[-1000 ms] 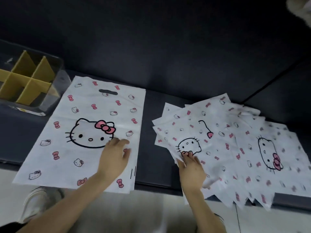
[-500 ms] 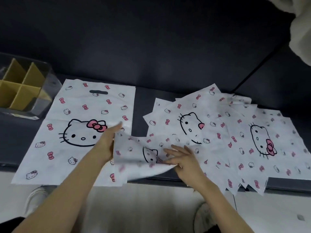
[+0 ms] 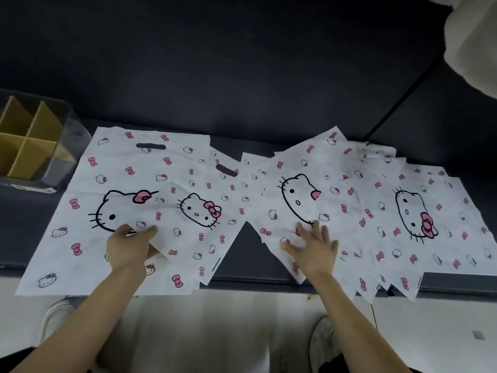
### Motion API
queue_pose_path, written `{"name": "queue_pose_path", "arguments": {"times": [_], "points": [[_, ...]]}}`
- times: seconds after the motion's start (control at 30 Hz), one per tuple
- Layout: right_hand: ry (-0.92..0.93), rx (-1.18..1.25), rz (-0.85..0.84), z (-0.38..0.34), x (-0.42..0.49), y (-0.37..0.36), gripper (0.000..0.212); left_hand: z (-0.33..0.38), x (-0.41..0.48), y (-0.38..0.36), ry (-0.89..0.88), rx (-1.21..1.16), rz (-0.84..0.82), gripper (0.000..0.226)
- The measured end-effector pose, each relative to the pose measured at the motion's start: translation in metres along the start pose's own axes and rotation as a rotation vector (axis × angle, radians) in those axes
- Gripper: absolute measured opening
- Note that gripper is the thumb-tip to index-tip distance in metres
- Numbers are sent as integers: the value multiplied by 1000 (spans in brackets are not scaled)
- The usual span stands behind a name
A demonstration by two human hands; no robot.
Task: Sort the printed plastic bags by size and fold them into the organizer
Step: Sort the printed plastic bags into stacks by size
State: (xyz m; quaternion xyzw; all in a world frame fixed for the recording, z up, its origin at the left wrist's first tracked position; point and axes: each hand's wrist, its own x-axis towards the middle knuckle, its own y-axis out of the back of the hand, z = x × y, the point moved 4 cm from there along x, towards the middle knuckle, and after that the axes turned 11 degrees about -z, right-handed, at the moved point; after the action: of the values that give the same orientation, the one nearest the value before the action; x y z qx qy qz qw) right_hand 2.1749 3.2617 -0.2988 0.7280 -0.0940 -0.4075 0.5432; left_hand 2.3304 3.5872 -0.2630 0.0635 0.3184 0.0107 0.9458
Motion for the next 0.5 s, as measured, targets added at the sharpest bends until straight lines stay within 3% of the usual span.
{"name": "queue_pose_path", "arguments": {"times": [0.1,0.17,0.23,0.33,0.4,0.5], "points": [[-18,-50,92,2,-5,1,38,3,2,5,-39,16,11,20],[-67,37,116,11,-5,9,35,4,0,-5,-64,42,-51,36],[-136,428,218,23,-12,34,35,2,-6,-20,-84,68,-116,50],[-124,1110,361,39,-37,86,43,-6,-16,-51,-103,128,-175,52],[-119,1285,425,47,-51,119,52,-10,-24,-72,-129,163,-167,50],[27,1325,481,46,-71,161,51,-16,-40,-107,-219,241,-196,50]]}}
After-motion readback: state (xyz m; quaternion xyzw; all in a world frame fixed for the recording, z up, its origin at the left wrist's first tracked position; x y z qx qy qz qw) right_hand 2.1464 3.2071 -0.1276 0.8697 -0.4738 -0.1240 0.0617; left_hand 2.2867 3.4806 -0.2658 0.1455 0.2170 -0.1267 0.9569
